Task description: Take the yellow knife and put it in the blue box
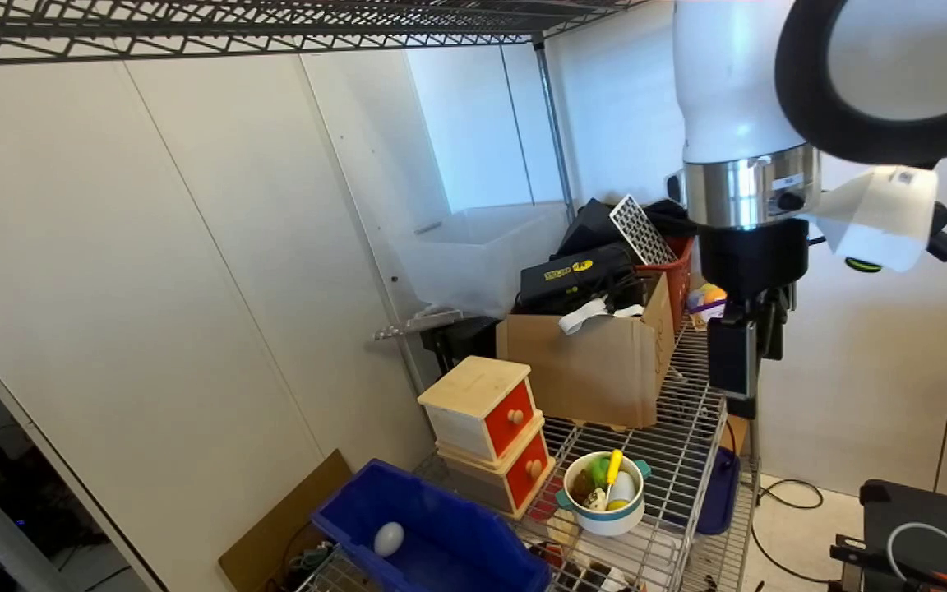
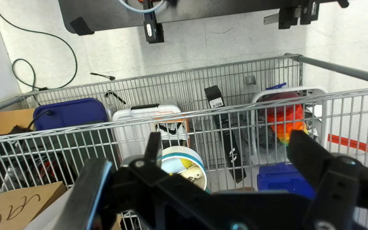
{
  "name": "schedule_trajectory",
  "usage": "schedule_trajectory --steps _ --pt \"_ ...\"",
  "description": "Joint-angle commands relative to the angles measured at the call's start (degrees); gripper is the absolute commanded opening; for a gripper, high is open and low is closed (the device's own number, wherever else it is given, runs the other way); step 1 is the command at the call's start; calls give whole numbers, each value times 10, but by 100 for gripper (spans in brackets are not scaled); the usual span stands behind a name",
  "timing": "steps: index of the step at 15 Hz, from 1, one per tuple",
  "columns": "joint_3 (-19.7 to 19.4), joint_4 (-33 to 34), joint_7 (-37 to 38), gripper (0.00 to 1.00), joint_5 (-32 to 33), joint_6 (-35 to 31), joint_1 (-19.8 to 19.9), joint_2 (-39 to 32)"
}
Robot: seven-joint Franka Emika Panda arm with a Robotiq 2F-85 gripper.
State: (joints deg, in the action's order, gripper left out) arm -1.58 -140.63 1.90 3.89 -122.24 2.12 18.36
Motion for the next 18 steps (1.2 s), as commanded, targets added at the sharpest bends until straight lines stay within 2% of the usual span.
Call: schedule_trajectory --steps 1,6,10,12,13,18 --pt "-10 61 -1 100 -13 -25 6 -80" --pt "-15 125 14 100 14 -66 17 -181" --pt "-19 170 23 100 26 -66 17 -238" --pt "-23 189 2 100 3 -48 22 -248" --pt "-20 161 15 100 14 -68 16 -236" --pt "-21 164 14 100 13 -68 16 -243"
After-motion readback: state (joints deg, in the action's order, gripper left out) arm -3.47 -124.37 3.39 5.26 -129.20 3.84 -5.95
